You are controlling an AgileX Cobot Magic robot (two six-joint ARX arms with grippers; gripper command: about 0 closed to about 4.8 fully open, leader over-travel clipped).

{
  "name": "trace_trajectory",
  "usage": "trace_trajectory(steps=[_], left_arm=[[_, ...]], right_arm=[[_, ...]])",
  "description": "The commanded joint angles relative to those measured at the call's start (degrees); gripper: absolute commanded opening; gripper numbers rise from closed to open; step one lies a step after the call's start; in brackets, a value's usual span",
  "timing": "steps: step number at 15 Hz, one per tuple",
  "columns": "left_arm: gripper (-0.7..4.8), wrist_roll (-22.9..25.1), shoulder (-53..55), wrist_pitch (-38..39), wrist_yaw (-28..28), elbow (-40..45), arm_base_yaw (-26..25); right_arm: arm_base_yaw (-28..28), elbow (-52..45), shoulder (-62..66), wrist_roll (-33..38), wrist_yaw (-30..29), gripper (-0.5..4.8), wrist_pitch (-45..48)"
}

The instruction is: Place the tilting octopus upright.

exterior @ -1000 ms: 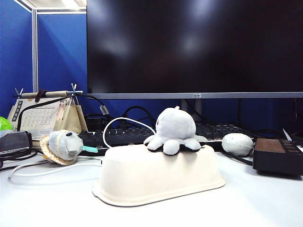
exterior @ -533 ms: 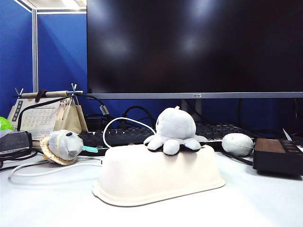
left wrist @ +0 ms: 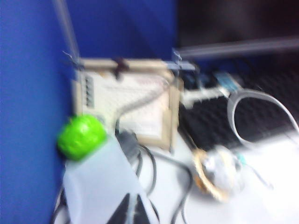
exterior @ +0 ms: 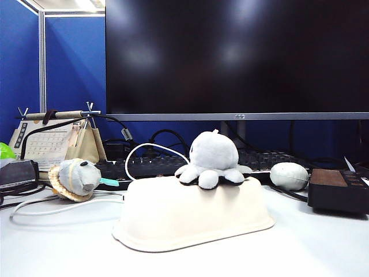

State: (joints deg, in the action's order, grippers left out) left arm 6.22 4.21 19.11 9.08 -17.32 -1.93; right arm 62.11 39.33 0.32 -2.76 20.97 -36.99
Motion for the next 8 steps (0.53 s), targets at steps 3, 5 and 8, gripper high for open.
trace_trajectory(steps=[3,5,8], left_arm=[[-0.05,-7.3,-2.8,-11.1,0.2,7.2,0.0],[-0.05,-8.6,-2.8,-12.8,0.2,9.5,0.0],[-0.05,-8.6,-2.8,-13.0,-0.1,10.8,0.0]], right_arm=[[0.0,0.1,-0.1,0.2,-0.2,-0.05,0.7],[0.0,0.1,-0.1,0.2,-0.2,-0.05,0.7],[0.0,0.1,-0.1,0.2,-0.2,-0.05,0.7]])
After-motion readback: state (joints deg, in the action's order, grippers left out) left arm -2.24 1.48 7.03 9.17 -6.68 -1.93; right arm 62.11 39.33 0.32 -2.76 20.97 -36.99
